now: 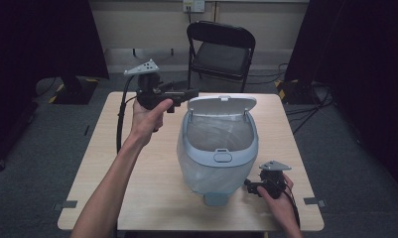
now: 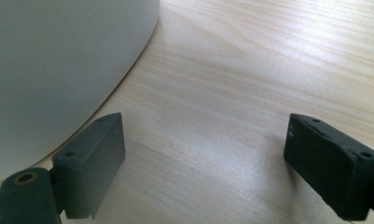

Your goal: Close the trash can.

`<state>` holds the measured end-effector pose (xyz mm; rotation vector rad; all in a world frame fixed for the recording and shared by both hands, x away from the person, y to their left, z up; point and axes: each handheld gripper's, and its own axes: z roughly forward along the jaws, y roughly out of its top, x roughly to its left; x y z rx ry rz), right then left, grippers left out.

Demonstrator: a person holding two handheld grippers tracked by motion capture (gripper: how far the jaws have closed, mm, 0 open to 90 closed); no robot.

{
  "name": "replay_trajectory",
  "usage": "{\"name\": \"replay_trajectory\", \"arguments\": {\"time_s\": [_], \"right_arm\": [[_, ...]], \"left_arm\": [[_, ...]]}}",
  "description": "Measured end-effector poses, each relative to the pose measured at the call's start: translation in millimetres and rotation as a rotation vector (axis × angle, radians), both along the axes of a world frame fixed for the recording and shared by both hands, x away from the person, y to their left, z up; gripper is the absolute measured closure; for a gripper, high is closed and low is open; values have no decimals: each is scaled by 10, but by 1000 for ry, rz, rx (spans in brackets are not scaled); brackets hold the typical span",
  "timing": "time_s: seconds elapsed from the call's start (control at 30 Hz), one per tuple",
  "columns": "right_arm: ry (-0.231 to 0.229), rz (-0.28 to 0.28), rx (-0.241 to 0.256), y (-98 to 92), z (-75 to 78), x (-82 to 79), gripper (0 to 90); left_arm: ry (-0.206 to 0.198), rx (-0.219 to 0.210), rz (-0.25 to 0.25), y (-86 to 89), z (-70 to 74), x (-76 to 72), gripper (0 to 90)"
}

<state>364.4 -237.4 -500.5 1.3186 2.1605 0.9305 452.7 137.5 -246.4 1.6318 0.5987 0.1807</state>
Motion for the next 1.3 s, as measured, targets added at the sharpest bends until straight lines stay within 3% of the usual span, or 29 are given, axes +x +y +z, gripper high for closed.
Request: {"name": "replay_trajectory", "arguments": {"time_s": [0.13, 0.2, 0.33, 0.57, 0.97, 1.0, 1.03, 1.07, 1.3], "right_arm": [[0, 0, 0, 0, 0, 0, 113], [0, 0, 0, 0, 0, 0, 113], [0, 0, 0, 0, 0, 0, 113], [0, -1, 1, 1, 0, -1, 113], [0, -1, 0, 1, 0, -1, 113], [0, -1, 1, 1, 0, -1, 113], [0, -1, 1, 1, 0, -1, 113], [0, -1, 1, 1, 0, 0, 113], [0, -1, 1, 1, -1, -1, 113]], "left_arm": [[-9, 22, -23, -57, -38, -43, 326], [-16, 56, -25, -96, -58, -81, 323], [-12, 57, -37, -108, -80, -112, 310], [-5, 96, -77, -176, -115, -174, 299], [-29, 152, -166, -334, -257, -457, 292], [-43, 179, -173, -390, -306, -523, 290], [-43, 179, -173, -390, -306, -523, 290], [-107, 241, -142, -468, -367, -610, 286], [-147, 251, -145, -536, -390, -705, 280]]}}
